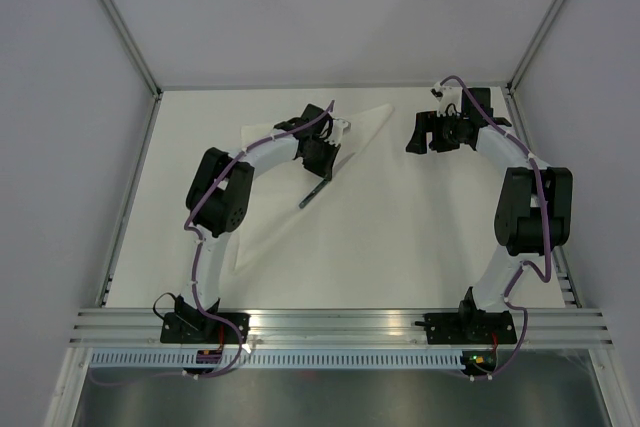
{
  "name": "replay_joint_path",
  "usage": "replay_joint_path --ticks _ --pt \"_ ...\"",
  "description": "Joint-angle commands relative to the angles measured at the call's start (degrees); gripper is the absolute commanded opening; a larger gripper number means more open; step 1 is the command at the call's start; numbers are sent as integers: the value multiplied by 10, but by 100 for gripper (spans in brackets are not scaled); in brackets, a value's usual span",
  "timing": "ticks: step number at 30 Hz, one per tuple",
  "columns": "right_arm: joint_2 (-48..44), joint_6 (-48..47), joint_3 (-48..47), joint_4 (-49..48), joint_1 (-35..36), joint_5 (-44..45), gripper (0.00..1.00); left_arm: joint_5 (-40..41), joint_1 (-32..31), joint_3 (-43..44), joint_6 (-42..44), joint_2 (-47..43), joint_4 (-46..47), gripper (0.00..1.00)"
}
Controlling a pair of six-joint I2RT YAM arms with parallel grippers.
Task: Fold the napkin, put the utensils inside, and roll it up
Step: Place the knife on the napkin.
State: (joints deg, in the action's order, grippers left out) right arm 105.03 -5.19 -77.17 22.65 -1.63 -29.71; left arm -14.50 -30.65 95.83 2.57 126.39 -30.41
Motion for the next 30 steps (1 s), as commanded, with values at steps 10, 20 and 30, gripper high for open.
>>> replay_joint_path --ticks 10,20,30 --pt "-31 2 2 -12 0 -12 87 -33 -38 -50 -57 13 16 2" --pt "-38 3 4 -12 -3 -18 87 -37 -56 -79 -69 -1 26 2" --pt "-46 4 8 -10 -4 -22 86 -47 -61 -116 -73 -31 34 2"
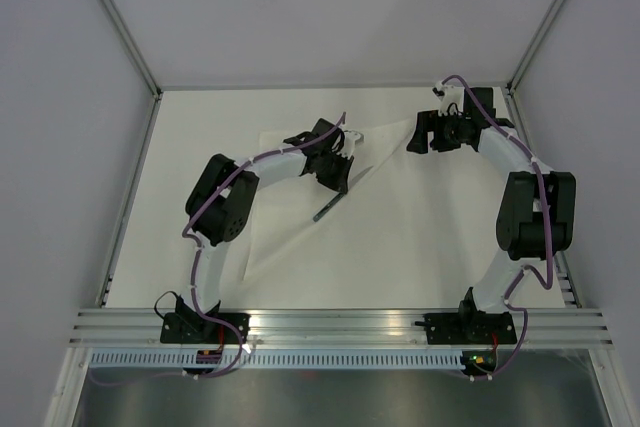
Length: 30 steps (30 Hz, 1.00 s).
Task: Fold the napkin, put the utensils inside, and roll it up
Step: Place the knife on the napkin.
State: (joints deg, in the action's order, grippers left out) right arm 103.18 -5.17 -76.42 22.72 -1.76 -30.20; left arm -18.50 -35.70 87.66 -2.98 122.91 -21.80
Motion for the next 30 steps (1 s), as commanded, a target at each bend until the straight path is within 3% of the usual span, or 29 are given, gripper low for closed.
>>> replay_joint_path --ticks 1,7,11,15,18,24,30 --pt "-29 3 0 -11 -3 -17 86 -6 -11 -37 -18 2 -49 2" --pt "-29 2 0 -13 -6 -18 87 -4 -13 -47 -21 -8 -46 3" --pt "-27 2 -7 -10 -6 -19 87 0 -13 -42 -24 -22 -41 20" --pt "-25 1 -17 -5 -6 -21 87 -10 -13 -21 -31 -39 -37 27" --pt "-26 -1 -23 1 -6 -22 87 -15 -13 -11 -32 -55 -32 40" --pt "-36 -10 -38 13 -5 -24 88 -26 -12 12 -35 -93 -24 56" --pt "-49 -9 -41 15 -4 -36 88 0 -6 55 -47 -167 -24 62"
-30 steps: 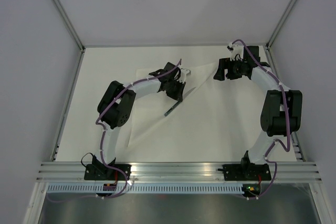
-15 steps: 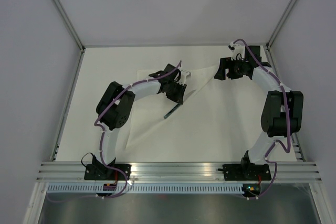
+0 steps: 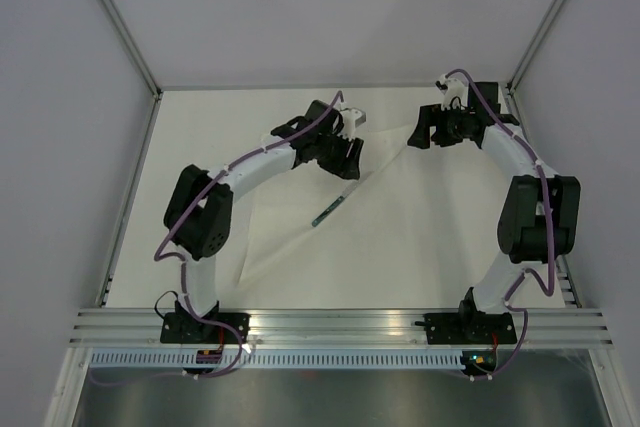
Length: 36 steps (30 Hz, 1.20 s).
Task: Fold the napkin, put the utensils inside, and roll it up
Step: Place the knife on the napkin, then fold the napkin at the center of the board.
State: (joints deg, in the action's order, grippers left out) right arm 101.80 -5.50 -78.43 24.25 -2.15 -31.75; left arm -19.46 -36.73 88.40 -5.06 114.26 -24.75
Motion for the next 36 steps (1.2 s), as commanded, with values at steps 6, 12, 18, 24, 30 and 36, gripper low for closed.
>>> replay_joint_path --ticks 6,12,18,24,30,36 --pt "-95 -21 6 -18 100 35 88 157 88 72 -135 -255 -39 64" --pt "-166 -41 92 -98 330 125 84 299 114 60 -144 -400 -134 67" --pt "-151 -102 127 -195 553 184 80 377 116 26 -168 -524 -166 68" --pt "-59 -119 94 -231 676 222 72 399 115 4 -170 -568 -185 68" --pt "16 -145 93 -271 788 297 65 400 115 -12 -171 -581 -191 68" --pt "56 -151 88 -316 814 332 63 399 115 -21 -169 -580 -194 68"
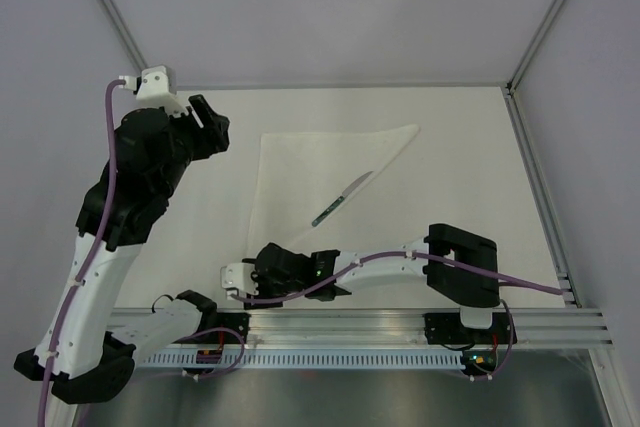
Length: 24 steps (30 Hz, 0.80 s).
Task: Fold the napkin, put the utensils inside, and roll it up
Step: Fold the napkin at the center of the board.
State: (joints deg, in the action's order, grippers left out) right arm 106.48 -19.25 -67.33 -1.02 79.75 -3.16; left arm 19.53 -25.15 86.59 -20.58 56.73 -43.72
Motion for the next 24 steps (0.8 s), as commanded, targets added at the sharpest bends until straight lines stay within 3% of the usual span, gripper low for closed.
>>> replay_joint_path --ticks 1,24 --pt "14 -15 -24 -71 -2 49 62 9 -1 -4 -14 -6 -3 68" --pt "132 -62 -61 -172 30 105 55 11 0 -22 -6 -5 -3 67"
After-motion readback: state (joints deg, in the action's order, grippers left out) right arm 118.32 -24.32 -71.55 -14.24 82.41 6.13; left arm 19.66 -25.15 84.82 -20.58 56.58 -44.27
